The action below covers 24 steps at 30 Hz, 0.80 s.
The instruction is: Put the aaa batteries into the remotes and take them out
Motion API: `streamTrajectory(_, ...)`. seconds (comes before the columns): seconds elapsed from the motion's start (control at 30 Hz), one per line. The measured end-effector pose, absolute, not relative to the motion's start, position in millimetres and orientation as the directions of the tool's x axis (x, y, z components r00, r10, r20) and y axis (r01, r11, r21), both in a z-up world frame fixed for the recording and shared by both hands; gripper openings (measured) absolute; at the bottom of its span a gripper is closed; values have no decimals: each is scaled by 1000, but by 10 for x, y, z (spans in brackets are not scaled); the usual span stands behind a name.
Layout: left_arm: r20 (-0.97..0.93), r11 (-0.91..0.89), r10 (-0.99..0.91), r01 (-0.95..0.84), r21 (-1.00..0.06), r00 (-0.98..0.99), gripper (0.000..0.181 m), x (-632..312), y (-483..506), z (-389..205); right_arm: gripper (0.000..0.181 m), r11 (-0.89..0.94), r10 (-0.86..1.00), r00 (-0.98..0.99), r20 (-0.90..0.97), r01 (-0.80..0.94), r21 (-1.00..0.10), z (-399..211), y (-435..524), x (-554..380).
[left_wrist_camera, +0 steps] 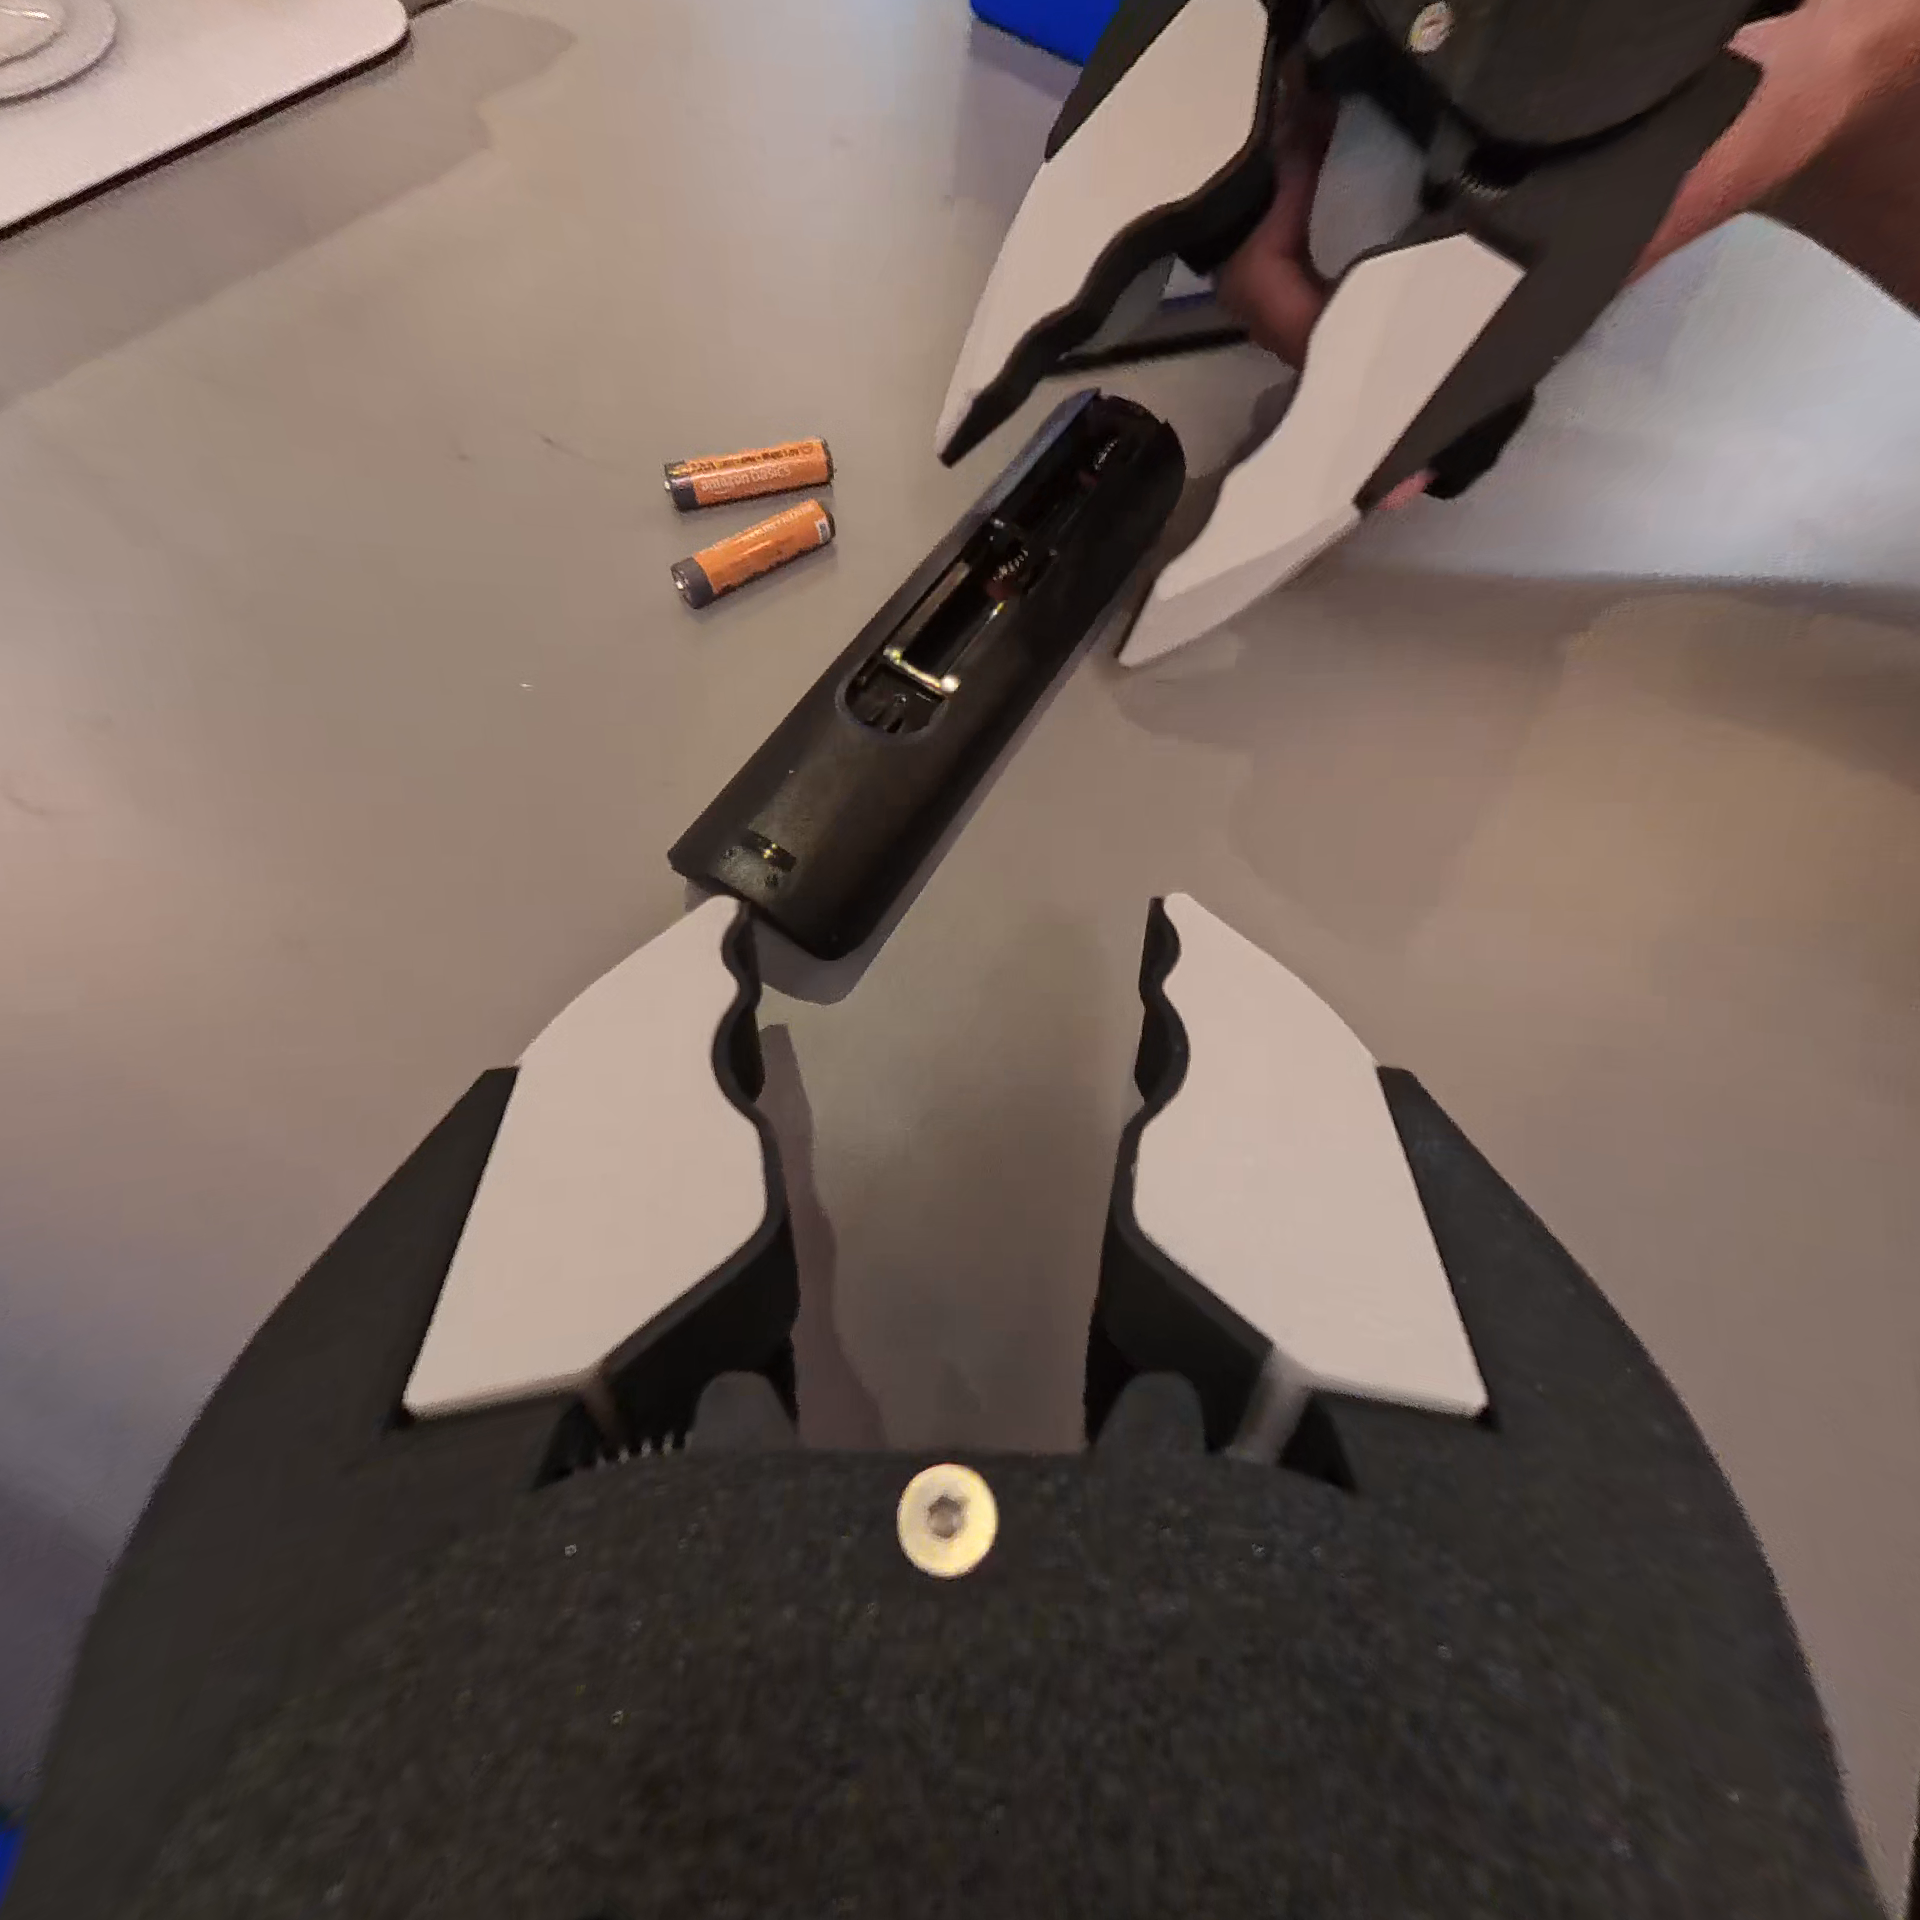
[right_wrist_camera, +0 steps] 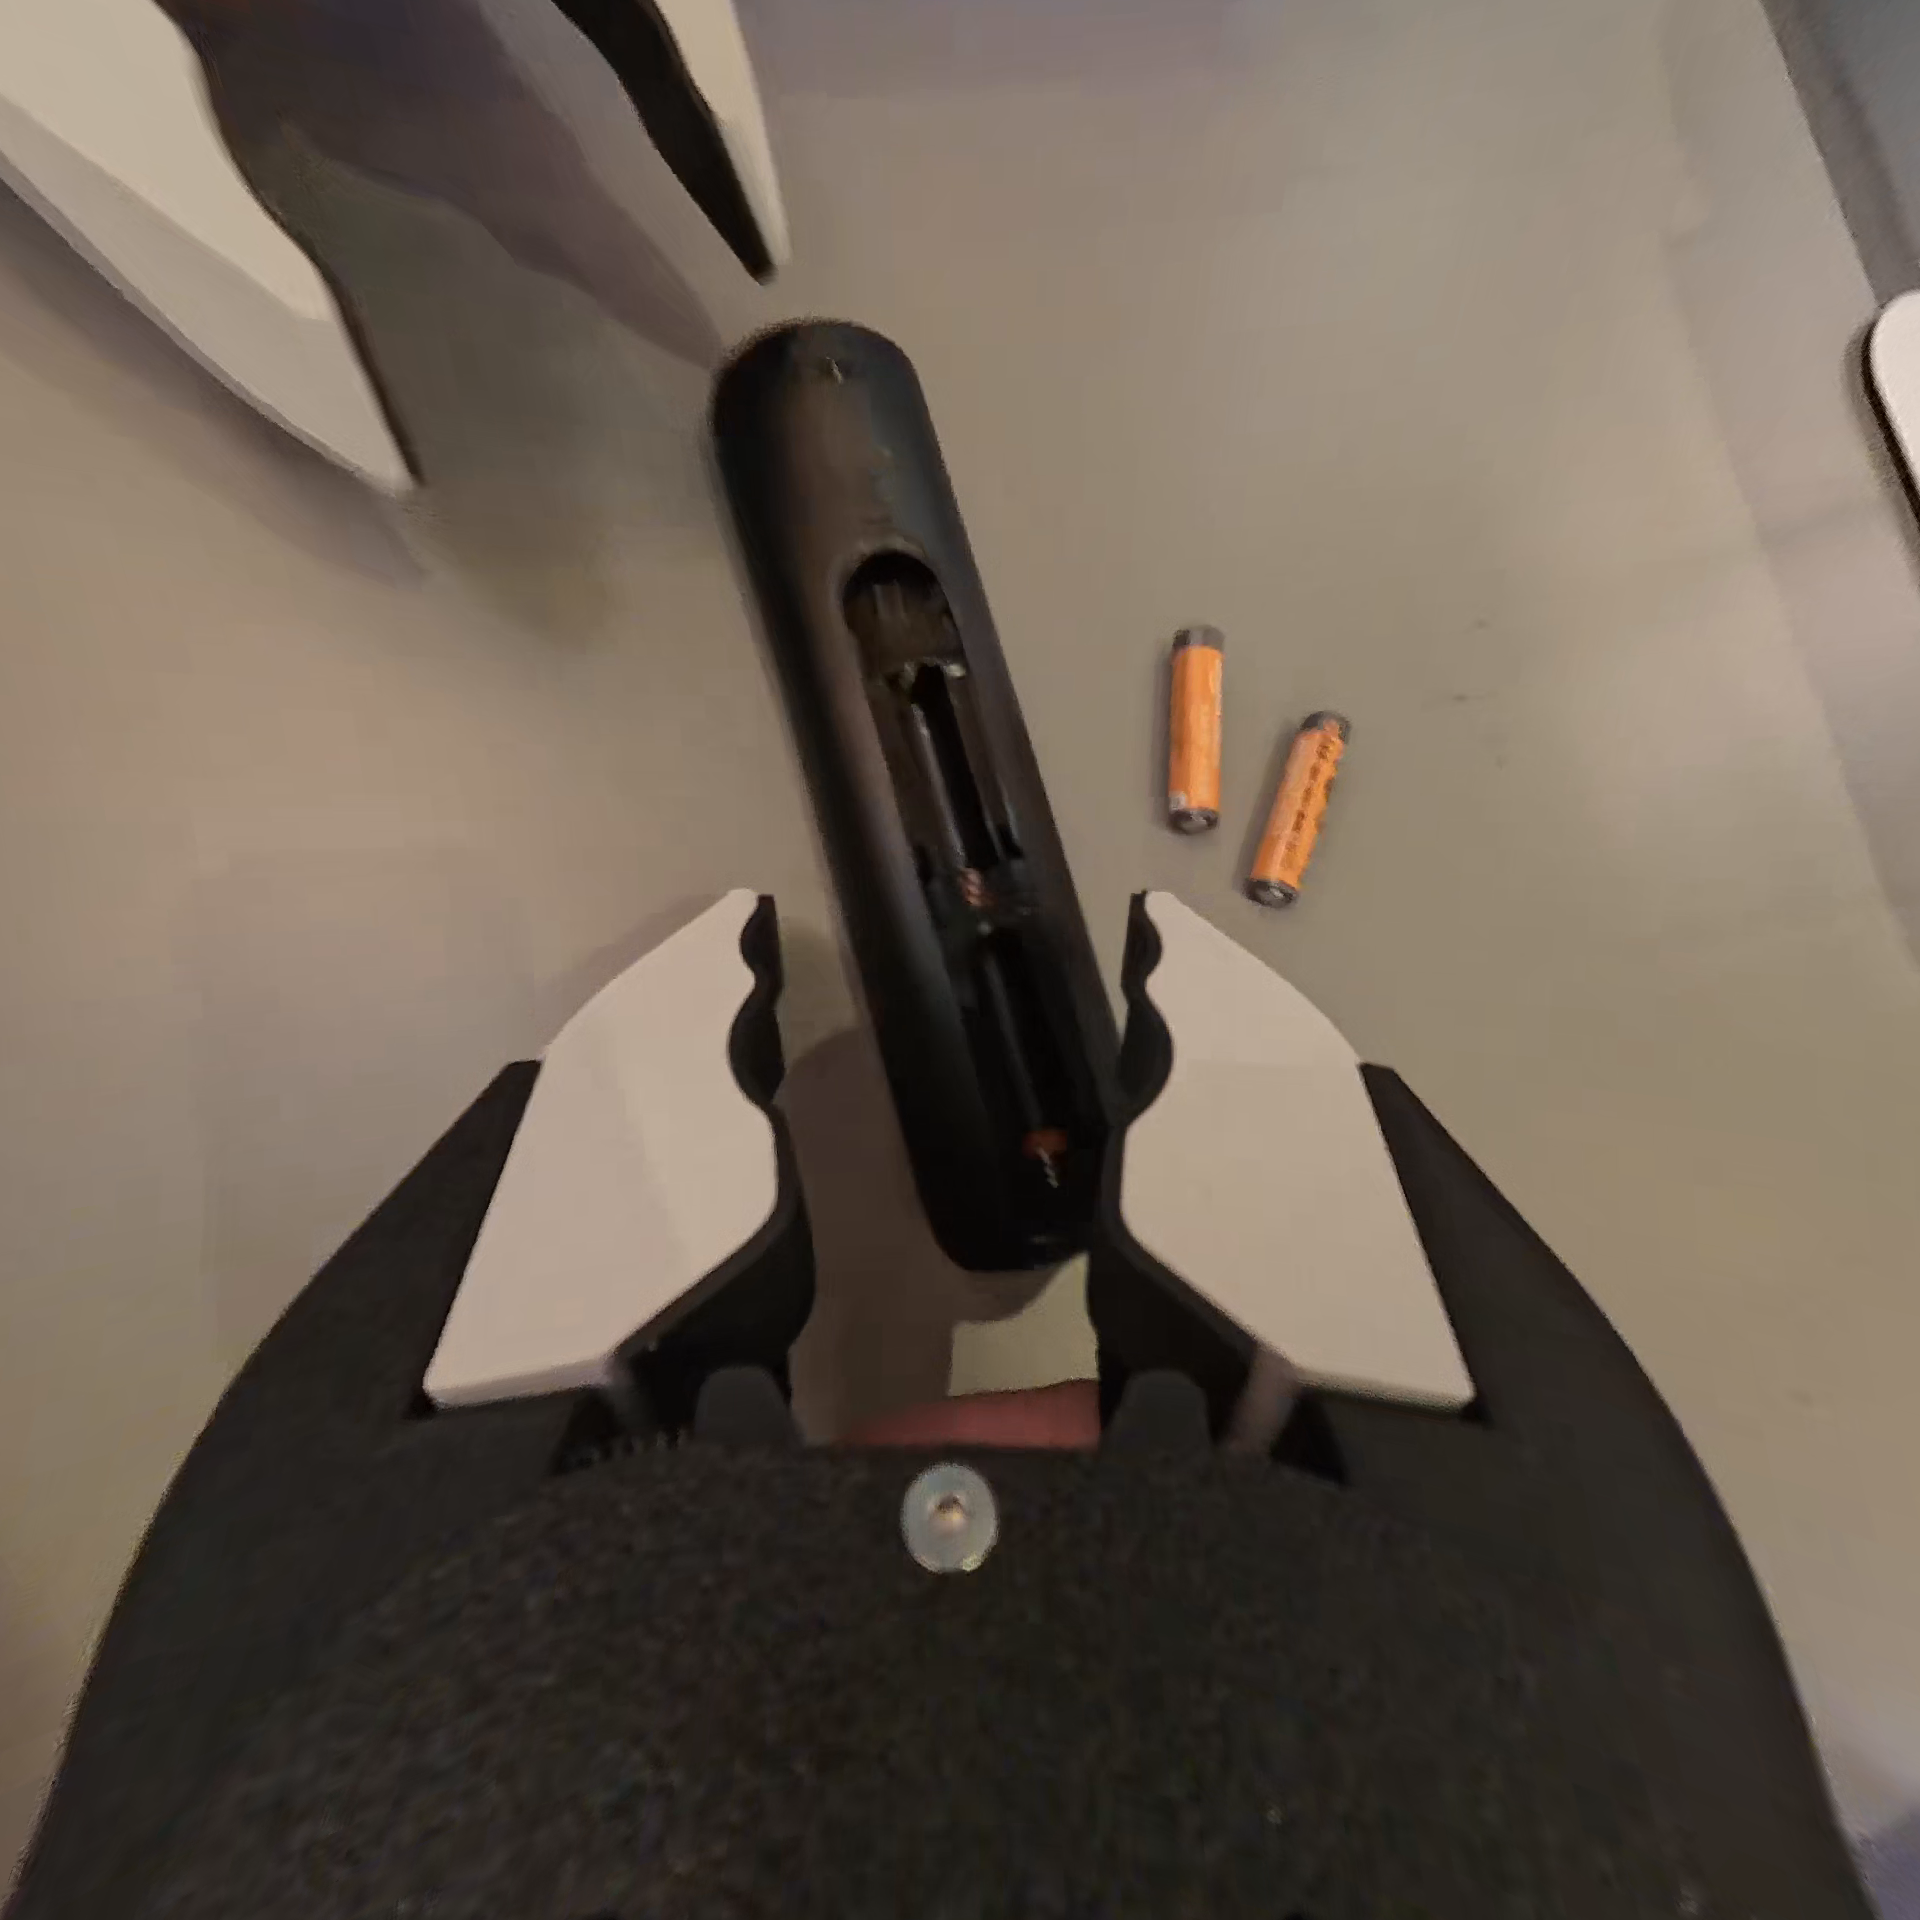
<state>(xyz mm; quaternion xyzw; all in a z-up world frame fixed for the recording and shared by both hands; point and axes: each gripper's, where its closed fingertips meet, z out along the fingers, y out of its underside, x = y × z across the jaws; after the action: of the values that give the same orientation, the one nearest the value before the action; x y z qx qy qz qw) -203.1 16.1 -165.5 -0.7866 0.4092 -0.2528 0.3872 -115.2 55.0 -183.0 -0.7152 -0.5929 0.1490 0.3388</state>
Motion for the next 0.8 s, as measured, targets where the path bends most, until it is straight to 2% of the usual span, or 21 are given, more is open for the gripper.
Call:
streamTrajectory(0.17,83,-352,-847,-437,-828,526,69,-2053,168,-1625,66,-160,947,301,114,749,-642,-1938,680,-977)
streamTrajectory(0.27,101,-358,-846,-418,-835,524,69,-2060,167,-1607,52,-200,960,280,20,732,-651,-1969,604,-994)
streamTrajectory(0.43,138,-376,-843,-387,-842,520,69,-2076,173,-1574,49,-215,957,289,1,715,-666,-1958,596,-991)
streamTrajectory(0.57,140,-379,-838,-379,-844,528,70,-2076,244,-1568,47,-253,946,318,-62,606,-754,-1782,580,-1011)
streamTrajectory(0.8,204,-467,-805,-381,-798,557,74,-2052,408,-1661,43,-286,937,327,-120,526,-801,-1623,546,-924)
